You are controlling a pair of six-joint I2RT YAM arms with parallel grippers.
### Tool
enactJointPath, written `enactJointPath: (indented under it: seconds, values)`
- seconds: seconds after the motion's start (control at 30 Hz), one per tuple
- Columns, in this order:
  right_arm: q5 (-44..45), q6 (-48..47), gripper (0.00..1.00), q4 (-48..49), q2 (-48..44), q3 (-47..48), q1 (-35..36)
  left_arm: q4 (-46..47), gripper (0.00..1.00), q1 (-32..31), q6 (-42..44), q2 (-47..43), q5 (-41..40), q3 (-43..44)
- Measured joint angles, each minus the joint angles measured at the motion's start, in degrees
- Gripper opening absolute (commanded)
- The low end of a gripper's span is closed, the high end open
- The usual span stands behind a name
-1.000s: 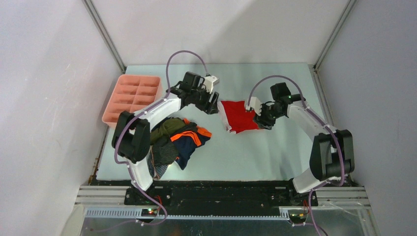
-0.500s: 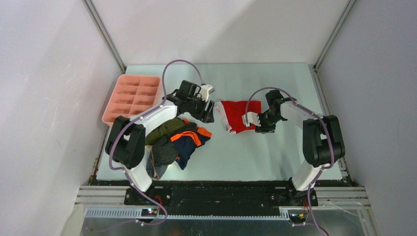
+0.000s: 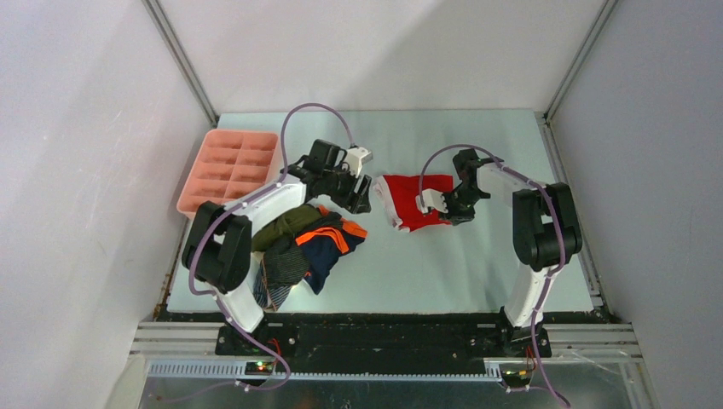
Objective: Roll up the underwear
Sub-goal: Fold the underwear at the center of the board.
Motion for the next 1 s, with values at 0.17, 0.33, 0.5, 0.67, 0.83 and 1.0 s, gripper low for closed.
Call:
enactJointPath:
  seconds: [0.17,0.33,0.5,0.67,0.83,1.0]
  values:
    - [1.3,2.2,0.00,0.0,0.5,0.9,0.5,1.1,0.69,-1.2,4.3,0.0,0.8,-2.4]
    - [-0.6,6.1,0.00,-2.8,0.5,1.4,0.3,3.1,0.68,-4.6,11.0,-0.2,0.4,-4.1]
    - [-5.2,11.3,0.00,-11.3,0.0,1.0,0.1,6.5,0.64,-9.3,19.9,-2.5,-1.2,-10.3]
    - [-7.4,14.5,0.00,-13.6,-2.7,-1.9,0.0,11.8,0.59,-14.4,25.5,-2.7,-2.3,-13.2]
    - [-7.5,15.3,0.00,-12.1,-5.9,-6.5,-0.3,19.4,0.61,-17.1,29.4,-2.7,-2.1,-13.8]
    - [-7.5,15.5,0.00,-10.7,-7.6,-8.9,-0.4,22.5,0.59,-18.4,33.6,-2.7,-0.1,-14.4]
